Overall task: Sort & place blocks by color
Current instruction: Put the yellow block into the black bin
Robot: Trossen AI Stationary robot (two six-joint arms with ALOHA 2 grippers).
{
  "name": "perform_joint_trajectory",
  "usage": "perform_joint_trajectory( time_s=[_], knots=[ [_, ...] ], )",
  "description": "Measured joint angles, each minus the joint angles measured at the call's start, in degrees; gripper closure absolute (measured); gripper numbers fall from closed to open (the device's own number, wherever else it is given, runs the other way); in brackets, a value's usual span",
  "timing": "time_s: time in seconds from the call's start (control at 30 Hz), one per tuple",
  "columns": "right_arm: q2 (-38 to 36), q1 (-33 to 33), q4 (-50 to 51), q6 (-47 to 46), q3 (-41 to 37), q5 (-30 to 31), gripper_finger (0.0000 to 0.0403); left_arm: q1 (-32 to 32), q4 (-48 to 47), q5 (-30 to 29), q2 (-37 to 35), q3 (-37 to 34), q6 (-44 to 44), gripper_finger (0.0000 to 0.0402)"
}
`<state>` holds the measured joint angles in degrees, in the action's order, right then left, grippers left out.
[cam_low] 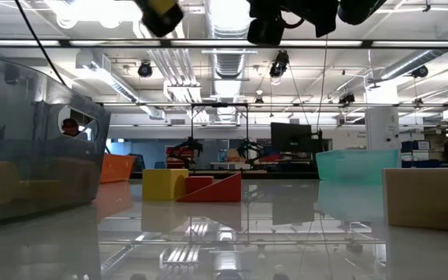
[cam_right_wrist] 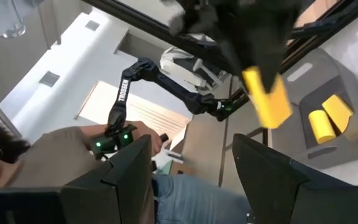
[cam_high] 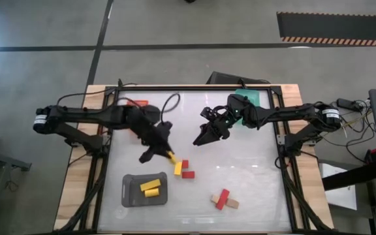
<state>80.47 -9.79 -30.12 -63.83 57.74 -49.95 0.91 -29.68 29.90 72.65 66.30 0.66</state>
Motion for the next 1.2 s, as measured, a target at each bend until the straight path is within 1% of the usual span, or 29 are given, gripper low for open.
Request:
perform_joint_trajectory(
  time_s=[0.07,0.23,0.37,0.47,0.6,0.67,0.8,0.93,1.03,1.13,1.2],
  knots=[
    [-0.07,-0.02,-0.03,0.48,0.0,-0.01,0.0188,-1.52,-6.41,-1.37,-0.4,-0.06,1.23,0.0351],
    [-0.09,-0.01,-0.02,1.39,0.0,0.0,0.0188,-7.43,-18.81,-7.19,-0.51,-0.09,6.66,0.035],
    [-0.09,-0.01,0.01,2.15,0.0,0.02,0.0188,-13.72,-24.7,-11.75,-0.53,-0.11,11.61,0.035],
    [-0.09,-0.01,0.01,2.63,0.0,0.45,0.0188,-18.71,-26.76,-15.5,-0.53,-0.13,15.99,0.0349],
    [-0.09,-0.01,0.03,3.88,0.0,0.46,0.0188,-24.97,-26.82,-21.9,-0.43,-0.94,22.46,0.0349],
    [-0.09,-0.01,0.03,3.99,0.0,0.48,0.0188,-27.55,-26.67,-24.09,-0.38,-1.99,26.1,0.0349],
    [-0.09,-0.01,0.03,4.53,0.0,0.5,0.0188,-31.83,-24.37,-24.73,-0.36,-5.39,33.07,0.0349],
    [-0.09,-0.01,0.03,4.61,0.0,0.5,0.0188,-35.3,-19.09,-26.19,-0.36,-9.13,37.49,0.0349],
    [0.13,-0.01,0.01,4.61,0.0,0.5,0.0188,-36.78,-17.42,-27.68,-0.07,-11.51,39.91,0.0348],
    [0.4,0.01,0.12,4.78,0.0,0.54,0.0188,-37.81,-17.38,-27.78,0.45,-13.67,42.51,0.0348],
    [0.44,-0.01,0.12,4.85,0.0,0.54,0.0188,-38.19,-17.1,-27.84,1.13,-14.24,42.52,0.0348]
  ],
)
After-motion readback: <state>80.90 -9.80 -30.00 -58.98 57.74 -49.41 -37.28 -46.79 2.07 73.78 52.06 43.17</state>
